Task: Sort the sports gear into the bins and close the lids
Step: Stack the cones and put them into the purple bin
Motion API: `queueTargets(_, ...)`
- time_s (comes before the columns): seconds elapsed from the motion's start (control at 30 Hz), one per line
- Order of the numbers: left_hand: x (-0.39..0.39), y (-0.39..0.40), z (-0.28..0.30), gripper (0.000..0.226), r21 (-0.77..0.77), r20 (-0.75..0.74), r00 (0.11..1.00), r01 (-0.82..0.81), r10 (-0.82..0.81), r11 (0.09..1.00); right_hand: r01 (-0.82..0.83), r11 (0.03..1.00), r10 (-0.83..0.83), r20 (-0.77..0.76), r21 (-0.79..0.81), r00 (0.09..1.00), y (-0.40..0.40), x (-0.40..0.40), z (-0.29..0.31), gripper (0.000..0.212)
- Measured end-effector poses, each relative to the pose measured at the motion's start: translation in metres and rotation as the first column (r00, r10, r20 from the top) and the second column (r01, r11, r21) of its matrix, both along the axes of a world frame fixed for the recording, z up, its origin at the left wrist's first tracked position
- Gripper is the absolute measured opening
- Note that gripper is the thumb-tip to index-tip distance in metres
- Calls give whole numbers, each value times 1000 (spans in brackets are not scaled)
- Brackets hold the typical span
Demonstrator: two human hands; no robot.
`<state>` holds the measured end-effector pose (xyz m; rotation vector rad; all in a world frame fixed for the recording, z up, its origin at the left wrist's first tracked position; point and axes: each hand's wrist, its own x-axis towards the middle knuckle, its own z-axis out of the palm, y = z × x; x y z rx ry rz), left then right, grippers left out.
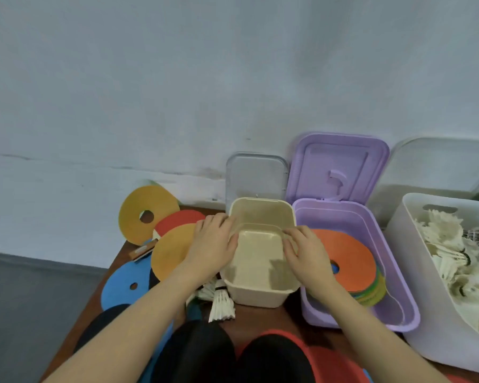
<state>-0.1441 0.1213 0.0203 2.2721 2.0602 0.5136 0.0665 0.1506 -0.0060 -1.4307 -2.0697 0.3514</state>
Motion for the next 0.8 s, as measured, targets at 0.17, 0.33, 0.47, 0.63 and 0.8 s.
queueTargets(0.17, -80, -9, -4, 46, -23, 5, 998, -61, 61, 998, -35, 999, 36, -59, 23, 998, -12, -73, 3, 21)
queueTargets(0.33, -154, -17, -21, 44, -66, 54, 995, -78, 81, 995, -61, 998, 60, -46, -8, 997, -17, -149, -2, 25)
queueTargets(0.47, -188, -22, -50, 45, -161, 69, 995, -61, 73, 985, -34, 992, 37, 27, -121, 999, -20, -199, -23, 37)
queueTargets(0.63, -194, -16, -92, 60, -365, 76, 993, -52, 86, 929, 95, 902, -18, 182, -421, 983, -30, -224, -61, 53)
queueTargets(0.8, -195, -4, -110, 53, -369, 201, 971, -46, 128, 928, 202, 863, -85, 261, -463, 962, -40, -224, -71, 55)
